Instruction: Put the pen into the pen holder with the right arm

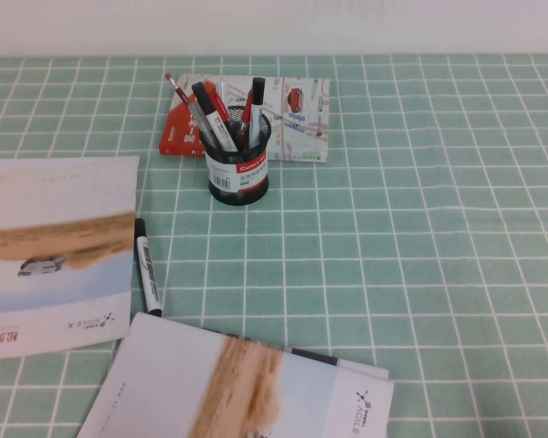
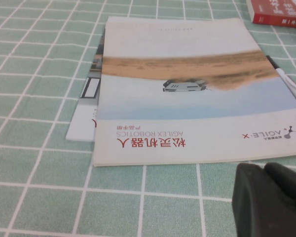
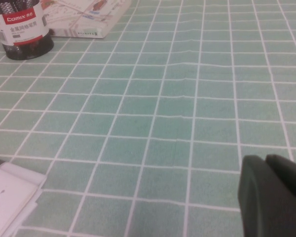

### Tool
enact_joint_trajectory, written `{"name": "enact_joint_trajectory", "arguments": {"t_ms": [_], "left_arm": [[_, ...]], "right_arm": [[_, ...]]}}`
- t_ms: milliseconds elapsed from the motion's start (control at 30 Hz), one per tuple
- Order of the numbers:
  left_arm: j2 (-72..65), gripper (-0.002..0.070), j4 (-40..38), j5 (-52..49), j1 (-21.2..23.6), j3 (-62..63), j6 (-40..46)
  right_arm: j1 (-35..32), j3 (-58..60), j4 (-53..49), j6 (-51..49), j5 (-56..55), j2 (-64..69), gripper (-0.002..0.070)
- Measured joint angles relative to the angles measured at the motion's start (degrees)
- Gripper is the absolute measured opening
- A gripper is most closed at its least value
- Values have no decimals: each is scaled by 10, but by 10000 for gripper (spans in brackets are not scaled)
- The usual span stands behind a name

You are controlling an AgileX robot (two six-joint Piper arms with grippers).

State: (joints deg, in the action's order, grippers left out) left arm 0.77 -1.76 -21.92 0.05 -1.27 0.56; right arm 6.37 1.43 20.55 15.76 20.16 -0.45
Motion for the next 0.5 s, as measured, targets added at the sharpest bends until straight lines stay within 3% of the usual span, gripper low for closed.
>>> {"name": "enact_joint_trajectory", "arguments": {"t_ms": [500], "left_arm": [[0,-4,0,0,0,0,0]], "right_arm": [[0,0,5,0,0,0,-18]]}}
